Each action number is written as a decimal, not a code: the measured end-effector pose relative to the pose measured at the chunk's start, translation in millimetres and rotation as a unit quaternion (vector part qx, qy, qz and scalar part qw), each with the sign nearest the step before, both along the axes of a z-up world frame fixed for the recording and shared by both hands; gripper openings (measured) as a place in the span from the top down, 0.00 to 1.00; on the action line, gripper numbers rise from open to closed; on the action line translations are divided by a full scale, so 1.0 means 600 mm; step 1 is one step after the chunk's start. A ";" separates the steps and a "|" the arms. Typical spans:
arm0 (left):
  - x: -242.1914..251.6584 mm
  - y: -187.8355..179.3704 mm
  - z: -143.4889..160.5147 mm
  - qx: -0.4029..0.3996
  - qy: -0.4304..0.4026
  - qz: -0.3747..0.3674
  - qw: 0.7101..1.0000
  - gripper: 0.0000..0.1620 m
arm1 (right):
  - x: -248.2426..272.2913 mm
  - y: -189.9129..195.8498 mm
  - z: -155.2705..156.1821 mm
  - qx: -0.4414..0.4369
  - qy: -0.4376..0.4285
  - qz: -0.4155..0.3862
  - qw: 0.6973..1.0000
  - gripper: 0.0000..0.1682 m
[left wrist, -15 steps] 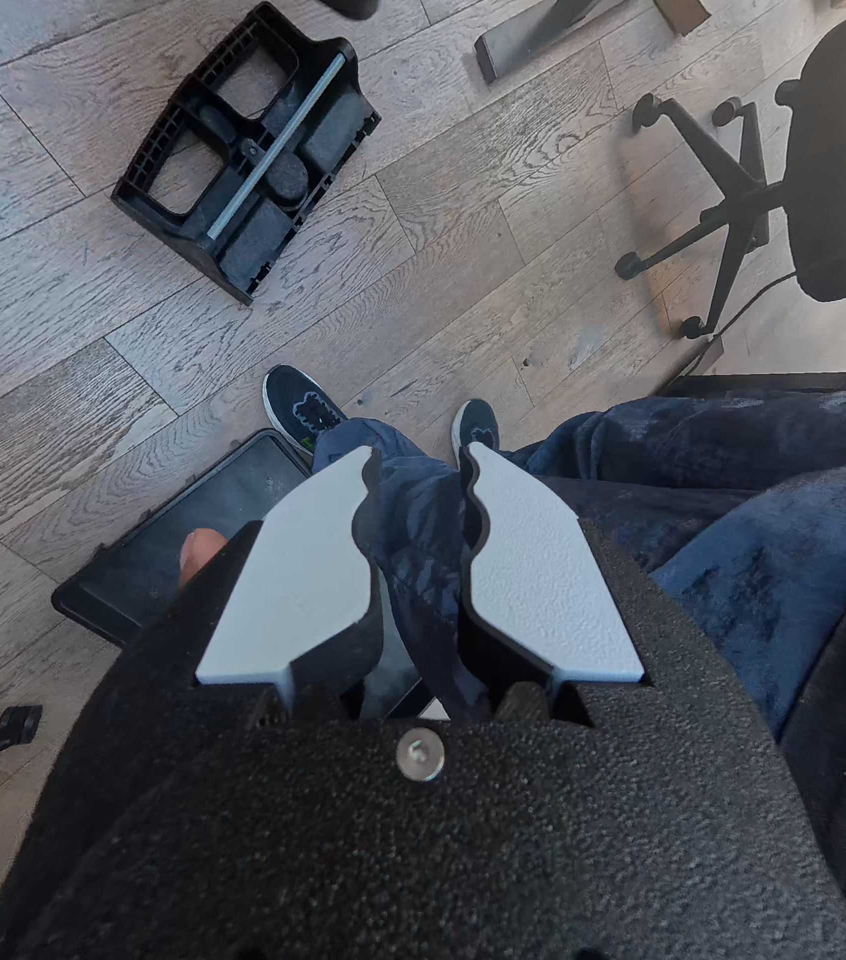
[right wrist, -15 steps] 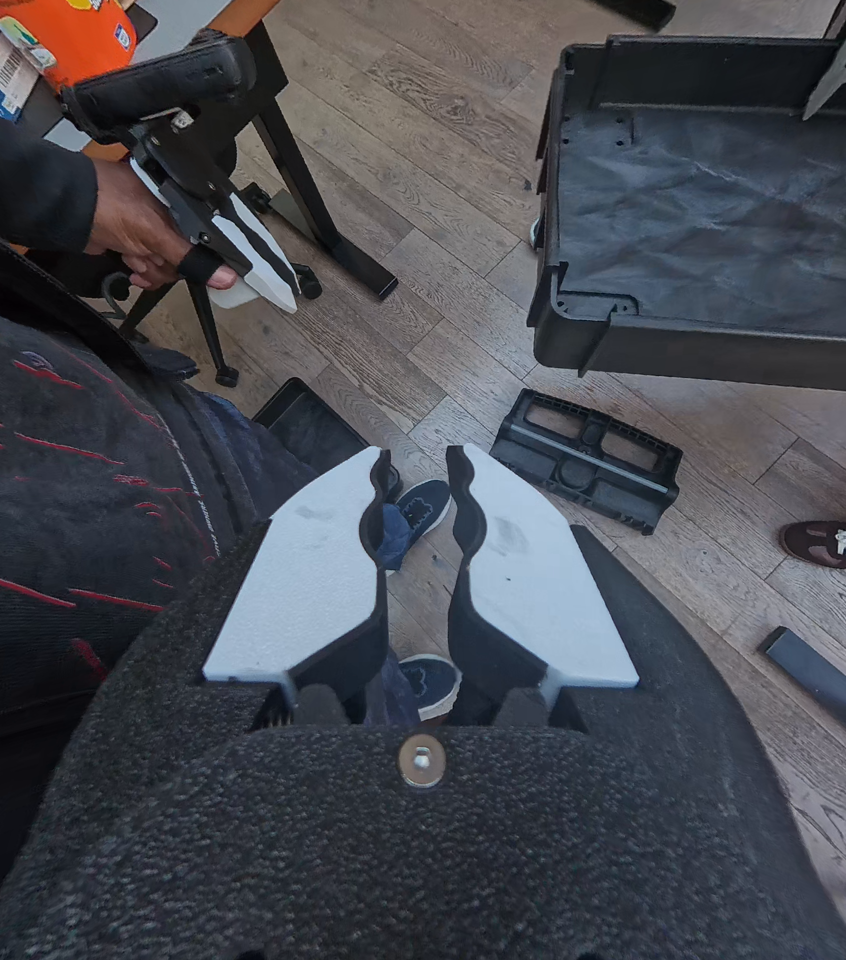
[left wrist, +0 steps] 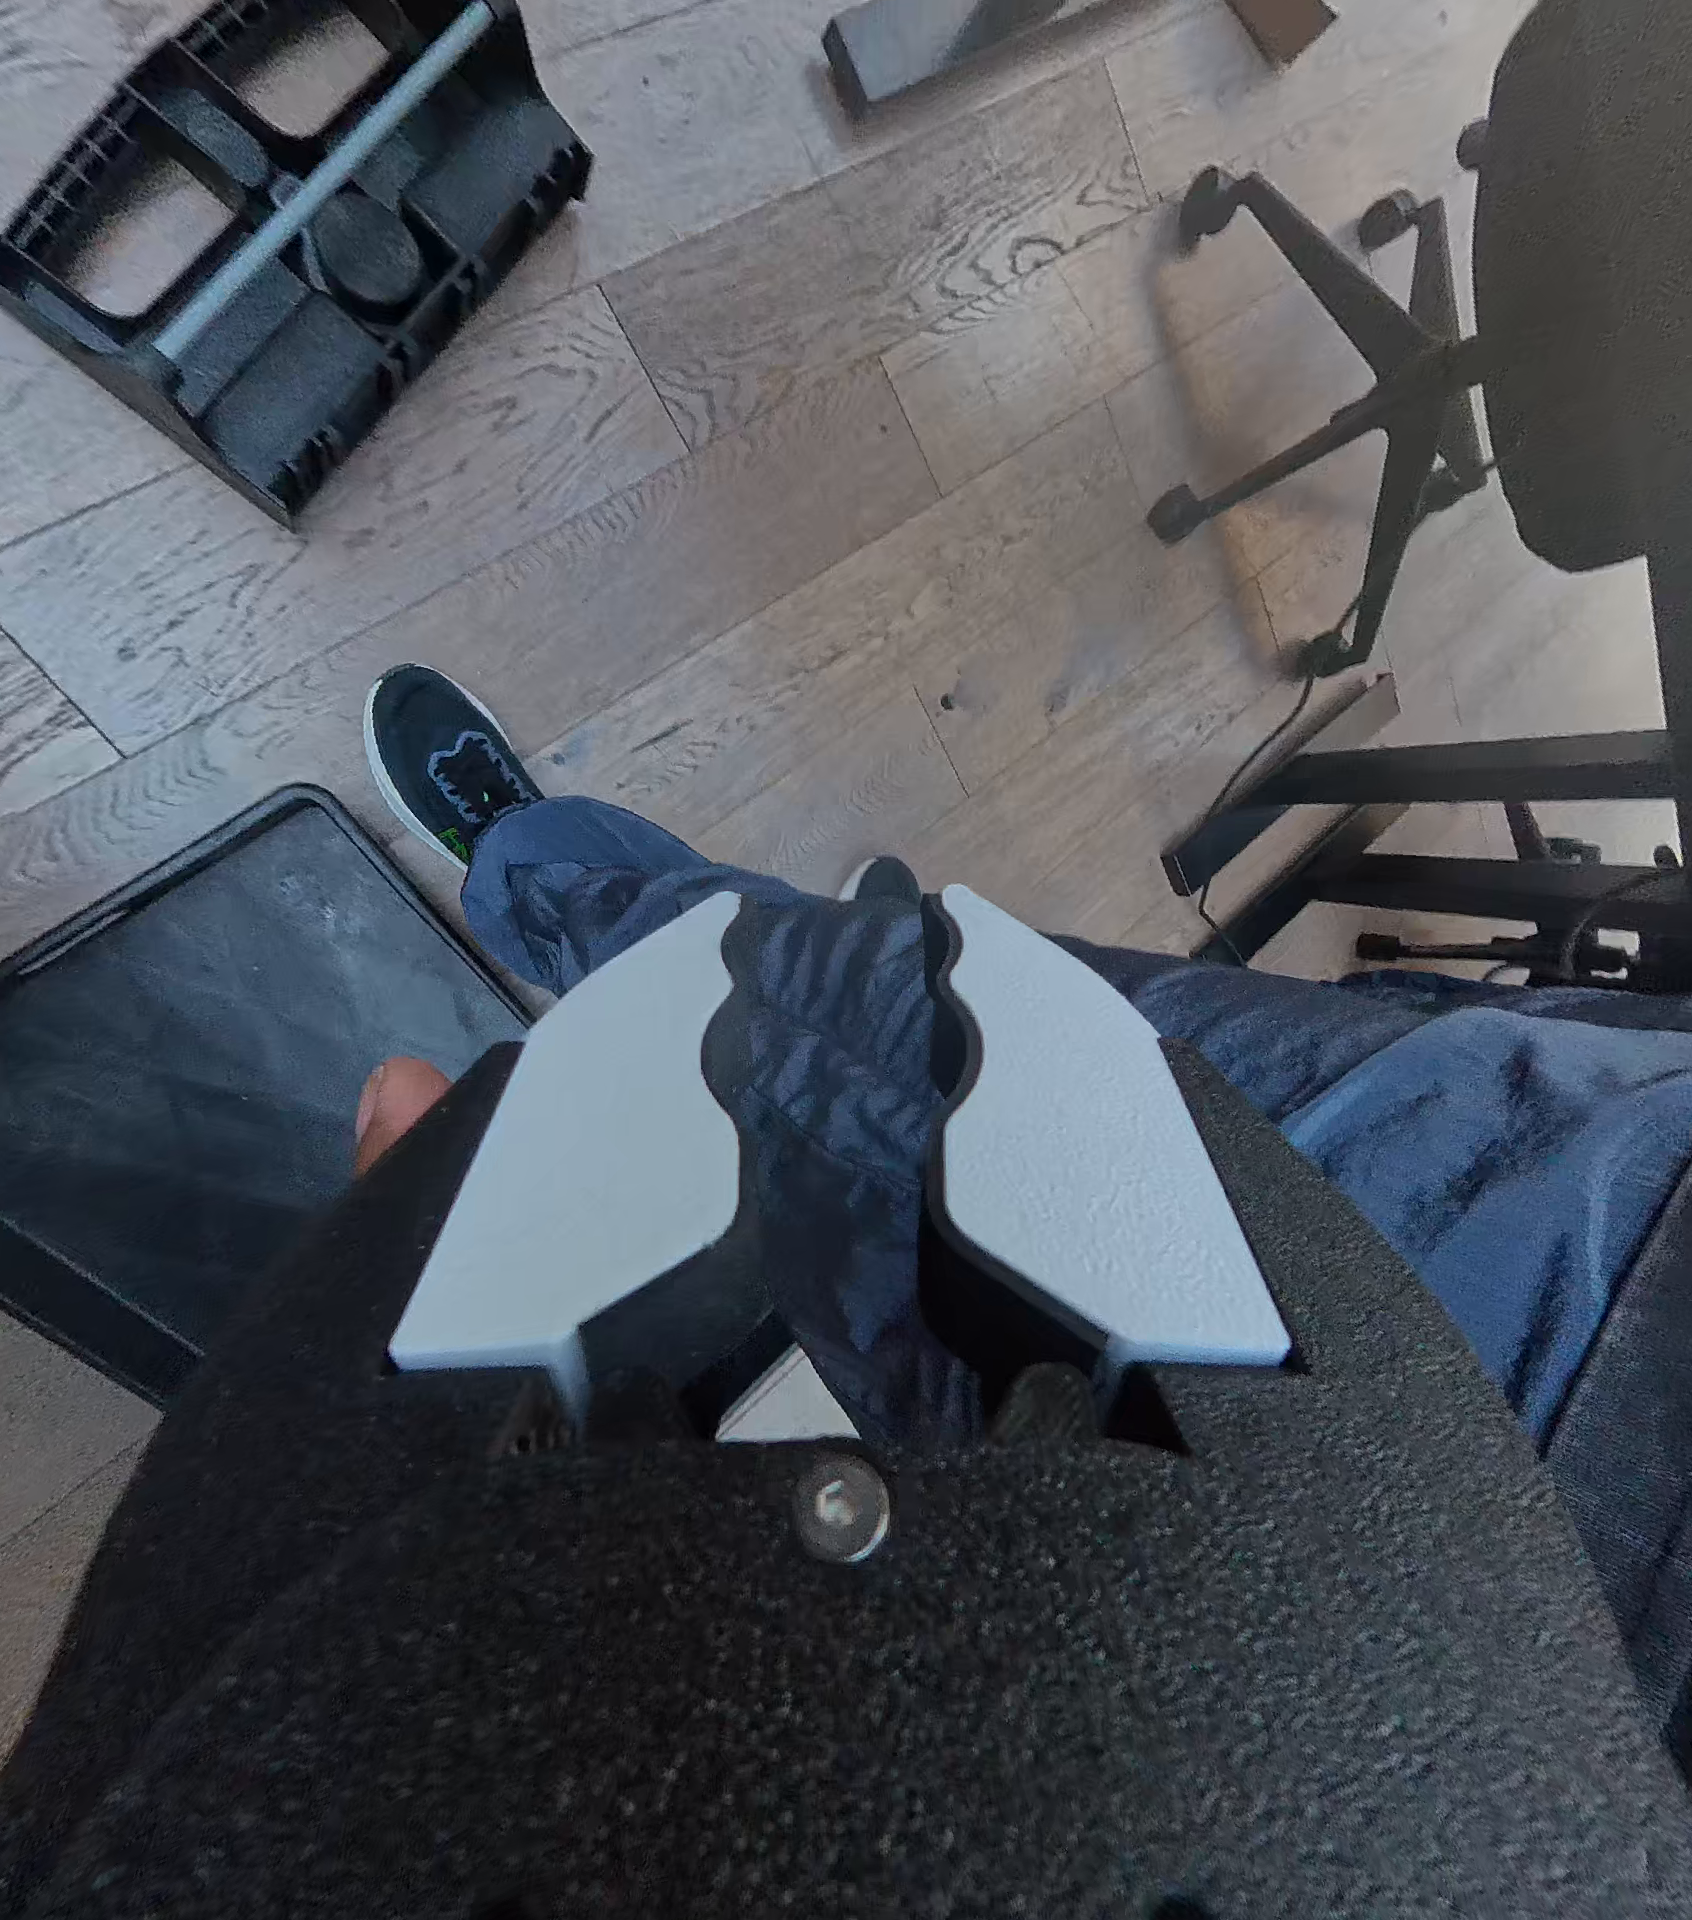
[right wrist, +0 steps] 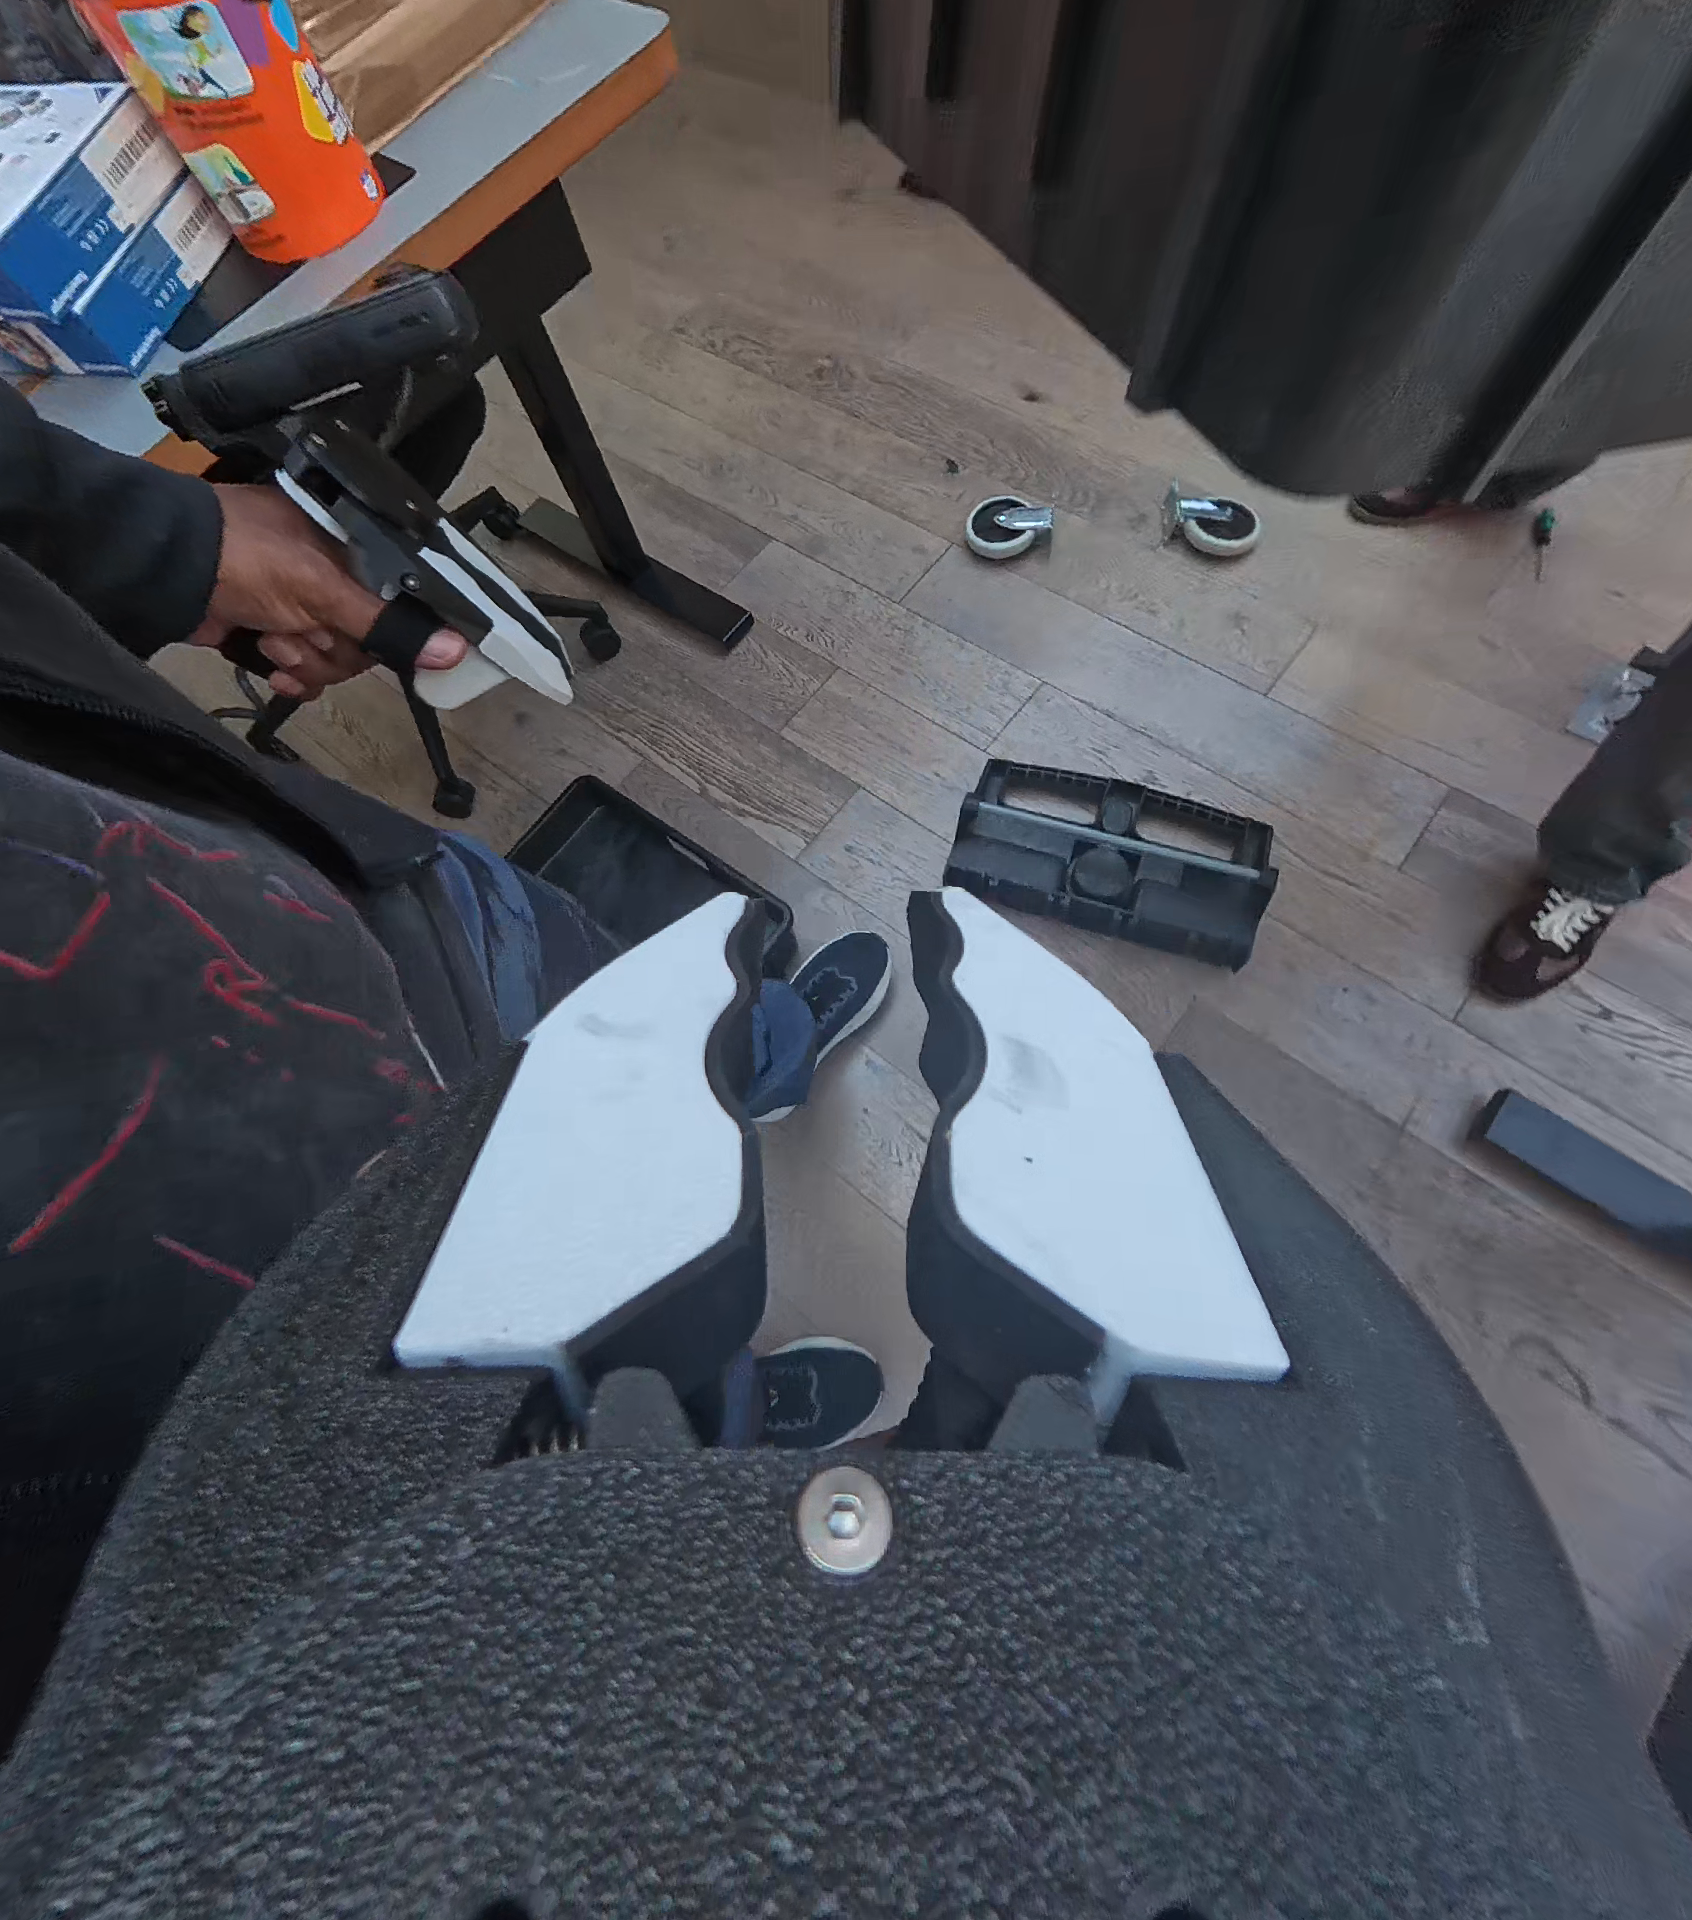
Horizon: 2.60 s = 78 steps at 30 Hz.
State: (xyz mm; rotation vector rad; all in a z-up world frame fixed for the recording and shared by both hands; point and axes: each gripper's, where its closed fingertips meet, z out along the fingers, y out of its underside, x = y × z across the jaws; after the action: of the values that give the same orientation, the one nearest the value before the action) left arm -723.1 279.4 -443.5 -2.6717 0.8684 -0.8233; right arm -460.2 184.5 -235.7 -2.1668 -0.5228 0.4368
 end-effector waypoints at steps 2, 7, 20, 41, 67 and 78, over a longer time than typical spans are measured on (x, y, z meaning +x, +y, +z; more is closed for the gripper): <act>0.013 -0.069 -0.002 -0.014 0.015 -0.026 0.999 0.81 | 0.032 -0.073 -0.008 -0.012 0.006 -0.030 0.999 0.83; 0.034 -0.190 -0.001 -0.038 0.036 -0.098 0.994 0.80 | 0.064 -0.226 -0.035 -0.033 0.037 -0.098 0.994 0.82; 0.130 -0.357 -0.006 -0.026 0.013 -0.250 0.968 0.81 | 0.001 -0.486 -0.098 -0.079 0.071 -0.229 0.968 0.78; 0.565 -0.580 0.067 -0.026 -0.071 -0.233 0.969 0.76 | 0.286 -0.688 -0.074 -0.026 -0.050 -0.207 0.977 0.73; 0.874 -0.045 0.135 -0.107 -0.191 -0.067 0.974 0.59 | 0.778 -0.179 -0.265 -0.246 -0.395 0.191 0.864 0.59; 0.990 0.167 0.082 -0.082 -0.041 0.065 0.994 0.59 | 0.825 -0.175 -0.303 -0.248 -0.561 0.223 0.757 0.93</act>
State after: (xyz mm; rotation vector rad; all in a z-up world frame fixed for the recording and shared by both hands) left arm -129.1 379.3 -394.3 -2.7766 0.6253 -1.0036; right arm 34.9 79.3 -417.5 -2.6359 -1.7684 -0.6755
